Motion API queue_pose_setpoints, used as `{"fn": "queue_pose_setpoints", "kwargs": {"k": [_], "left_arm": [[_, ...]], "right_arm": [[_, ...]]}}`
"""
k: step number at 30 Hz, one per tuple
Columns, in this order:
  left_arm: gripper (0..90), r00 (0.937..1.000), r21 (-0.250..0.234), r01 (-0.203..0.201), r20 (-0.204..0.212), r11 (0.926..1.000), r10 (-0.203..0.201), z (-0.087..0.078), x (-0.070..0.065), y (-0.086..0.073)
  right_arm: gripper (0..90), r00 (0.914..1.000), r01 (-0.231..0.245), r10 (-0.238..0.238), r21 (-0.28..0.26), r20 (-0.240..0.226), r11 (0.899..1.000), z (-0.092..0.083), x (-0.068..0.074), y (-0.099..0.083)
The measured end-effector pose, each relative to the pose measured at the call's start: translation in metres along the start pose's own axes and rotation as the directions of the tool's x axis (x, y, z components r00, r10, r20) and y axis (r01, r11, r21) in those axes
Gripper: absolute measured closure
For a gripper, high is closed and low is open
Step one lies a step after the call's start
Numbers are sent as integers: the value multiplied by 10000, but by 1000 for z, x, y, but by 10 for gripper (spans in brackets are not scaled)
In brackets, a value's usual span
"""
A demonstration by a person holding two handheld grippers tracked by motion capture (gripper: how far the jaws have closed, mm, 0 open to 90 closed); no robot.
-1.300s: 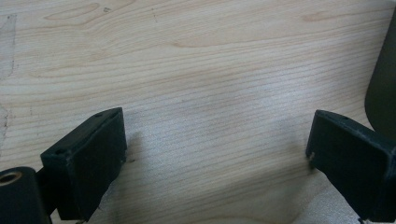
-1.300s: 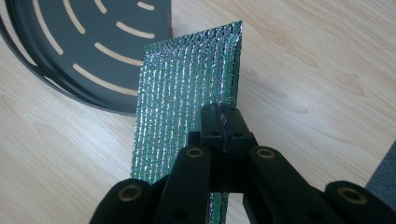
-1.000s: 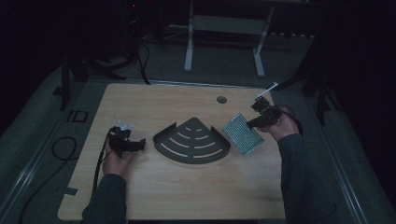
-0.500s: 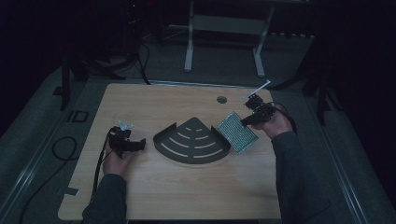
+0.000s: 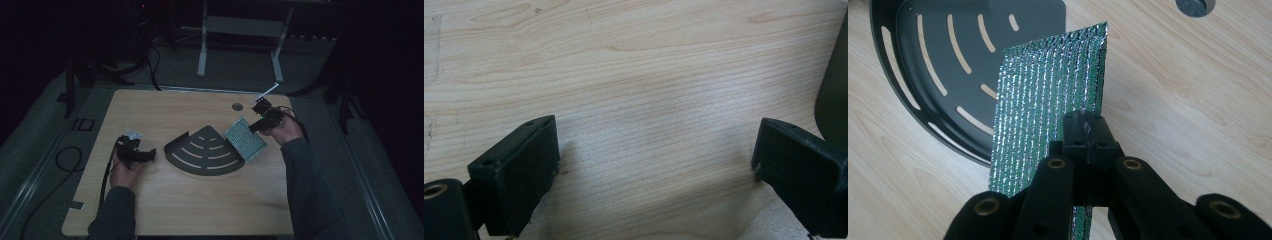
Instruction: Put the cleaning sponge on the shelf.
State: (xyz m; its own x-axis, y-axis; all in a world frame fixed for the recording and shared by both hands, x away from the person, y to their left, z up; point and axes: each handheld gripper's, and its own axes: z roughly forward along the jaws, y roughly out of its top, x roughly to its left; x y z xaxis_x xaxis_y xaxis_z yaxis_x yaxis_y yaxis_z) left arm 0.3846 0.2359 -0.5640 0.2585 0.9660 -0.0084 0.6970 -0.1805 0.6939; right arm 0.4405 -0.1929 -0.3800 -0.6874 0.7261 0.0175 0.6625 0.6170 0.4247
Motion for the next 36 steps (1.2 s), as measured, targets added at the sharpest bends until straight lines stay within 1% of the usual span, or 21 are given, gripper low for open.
{"fn": "queue_pose_setpoints", "kwargs": {"k": [4,8,15,28,36], "left_arm": [[56,10000,3,0,7,10000,0,0,0,0],[56,10000,5,-3,7,10000,3,0,0,0],[55,10000,2,0,8,10000,0,0,0,0],[56,10000,2,-8,13,10000,8,0,0,0],[56,10000,1,-8,16,10000,8,0,0,0]], "right_arm": [[898,10000,-7,7,-140,0,9999,2,3,4],[898,10000,9,-10,-136,-74,9999,8,6,8],[898,9998,-8,5,-177,-181,9998,14,9,13],[897,9995,-48,44,-142,-320,9999,30,13,20],[897,9992,34,-36,-38,-388,10000,39,18,22]]}}
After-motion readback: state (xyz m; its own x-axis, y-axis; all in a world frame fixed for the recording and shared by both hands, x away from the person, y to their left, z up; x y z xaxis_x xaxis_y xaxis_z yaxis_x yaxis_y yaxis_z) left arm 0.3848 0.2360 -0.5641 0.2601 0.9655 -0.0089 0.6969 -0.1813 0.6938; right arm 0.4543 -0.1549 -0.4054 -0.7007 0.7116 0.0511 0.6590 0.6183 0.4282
